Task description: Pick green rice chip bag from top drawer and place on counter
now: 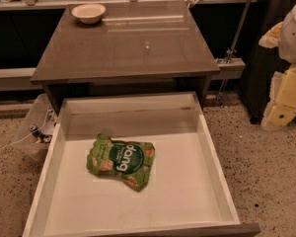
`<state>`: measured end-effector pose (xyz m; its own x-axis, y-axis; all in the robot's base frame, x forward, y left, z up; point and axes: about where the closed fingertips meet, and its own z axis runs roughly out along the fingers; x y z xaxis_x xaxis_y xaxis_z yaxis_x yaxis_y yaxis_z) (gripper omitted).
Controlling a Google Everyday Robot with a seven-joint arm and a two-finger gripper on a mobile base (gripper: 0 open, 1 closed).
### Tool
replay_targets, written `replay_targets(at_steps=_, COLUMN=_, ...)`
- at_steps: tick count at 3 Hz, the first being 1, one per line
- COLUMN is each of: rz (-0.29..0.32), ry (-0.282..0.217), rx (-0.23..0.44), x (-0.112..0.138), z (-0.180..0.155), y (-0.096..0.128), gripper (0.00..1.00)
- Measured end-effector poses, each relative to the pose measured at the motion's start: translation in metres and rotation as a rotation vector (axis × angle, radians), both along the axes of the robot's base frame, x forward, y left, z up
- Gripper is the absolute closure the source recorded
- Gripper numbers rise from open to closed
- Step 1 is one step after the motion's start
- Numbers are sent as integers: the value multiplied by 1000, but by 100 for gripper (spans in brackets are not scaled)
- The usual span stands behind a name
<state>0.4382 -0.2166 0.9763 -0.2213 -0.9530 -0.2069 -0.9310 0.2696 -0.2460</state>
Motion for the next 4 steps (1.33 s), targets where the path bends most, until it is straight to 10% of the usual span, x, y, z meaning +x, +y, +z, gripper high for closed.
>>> replay_targets(at_steps=2, rz=-48, ry=-9, rx=82, x=-14, z=-2, y=6, gripper=0)
replay_targets(at_steps=4, rz=-63, ry=-204, rx=205, x=-44, z=27, y=30, gripper=0)
